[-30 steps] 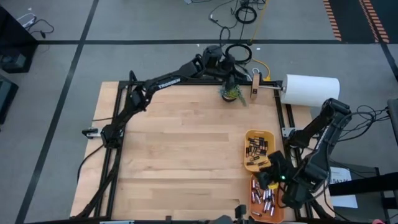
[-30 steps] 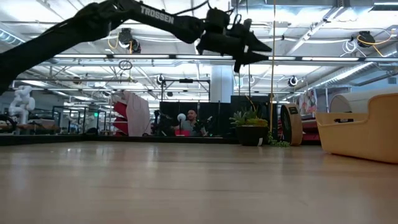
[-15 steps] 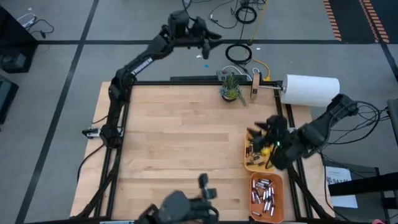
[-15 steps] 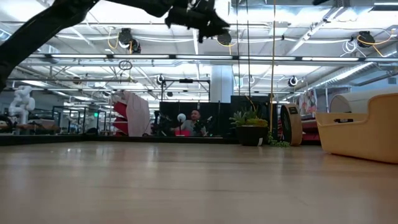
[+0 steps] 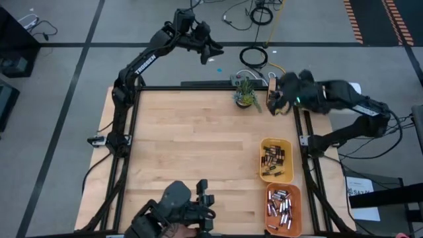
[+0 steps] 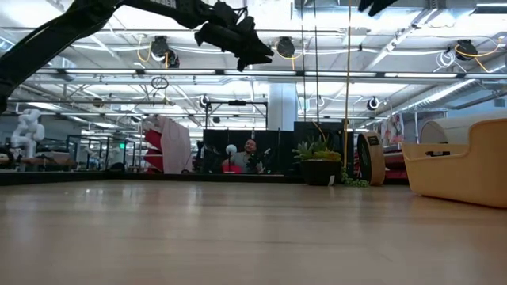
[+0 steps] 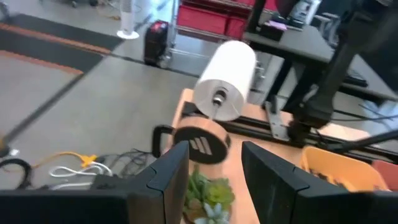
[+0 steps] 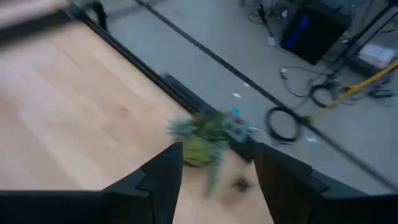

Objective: Sort batteries
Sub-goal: Adjust the white lamp

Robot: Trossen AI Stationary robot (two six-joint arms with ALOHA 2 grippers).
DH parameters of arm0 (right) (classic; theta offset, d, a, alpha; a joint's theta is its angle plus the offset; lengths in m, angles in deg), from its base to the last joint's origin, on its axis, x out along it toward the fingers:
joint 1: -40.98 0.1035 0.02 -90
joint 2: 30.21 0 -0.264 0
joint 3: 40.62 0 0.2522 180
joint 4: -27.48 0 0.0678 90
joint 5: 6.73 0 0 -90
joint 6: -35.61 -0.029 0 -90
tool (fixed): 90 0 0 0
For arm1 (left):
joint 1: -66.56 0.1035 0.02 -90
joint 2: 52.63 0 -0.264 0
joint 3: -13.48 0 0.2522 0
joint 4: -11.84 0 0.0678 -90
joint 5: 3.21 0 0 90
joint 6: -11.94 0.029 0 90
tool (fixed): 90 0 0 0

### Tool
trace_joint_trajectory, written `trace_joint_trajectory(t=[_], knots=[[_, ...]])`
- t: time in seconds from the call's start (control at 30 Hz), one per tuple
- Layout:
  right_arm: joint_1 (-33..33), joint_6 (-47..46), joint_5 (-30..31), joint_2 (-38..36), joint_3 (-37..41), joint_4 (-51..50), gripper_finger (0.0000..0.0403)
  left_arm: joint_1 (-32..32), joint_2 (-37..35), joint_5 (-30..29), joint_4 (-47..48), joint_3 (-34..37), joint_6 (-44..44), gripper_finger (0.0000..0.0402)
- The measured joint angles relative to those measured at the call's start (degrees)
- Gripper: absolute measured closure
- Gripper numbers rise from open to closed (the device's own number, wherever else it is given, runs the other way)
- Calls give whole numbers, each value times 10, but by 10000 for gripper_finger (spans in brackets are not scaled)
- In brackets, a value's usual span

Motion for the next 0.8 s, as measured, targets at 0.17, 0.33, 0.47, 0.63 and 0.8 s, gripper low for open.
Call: trace_joint_trajectory(t=[0.17, 0.33, 0.47, 0.63, 0.8], knots=[[-158, 175, -102, 42, -24, -12, 231, 7, 0, 16, 56, 0, 1, 245], [-308, 275, -244, 109, -23, -54, 248, 16, -1, 16, 121, 0, 18, 245], [-370, 397, -245, 175, -24, -75, 248, 31, -19, 16, 156, 1, 21, 245], [-410, 507, -219, 258, -23, -129, 232, 45, -53, 16, 204, 1, 44, 245], [-430, 552, -223, 295, -23, -121, 214, 56, -81, 11, 245, 1, 67, 245]])
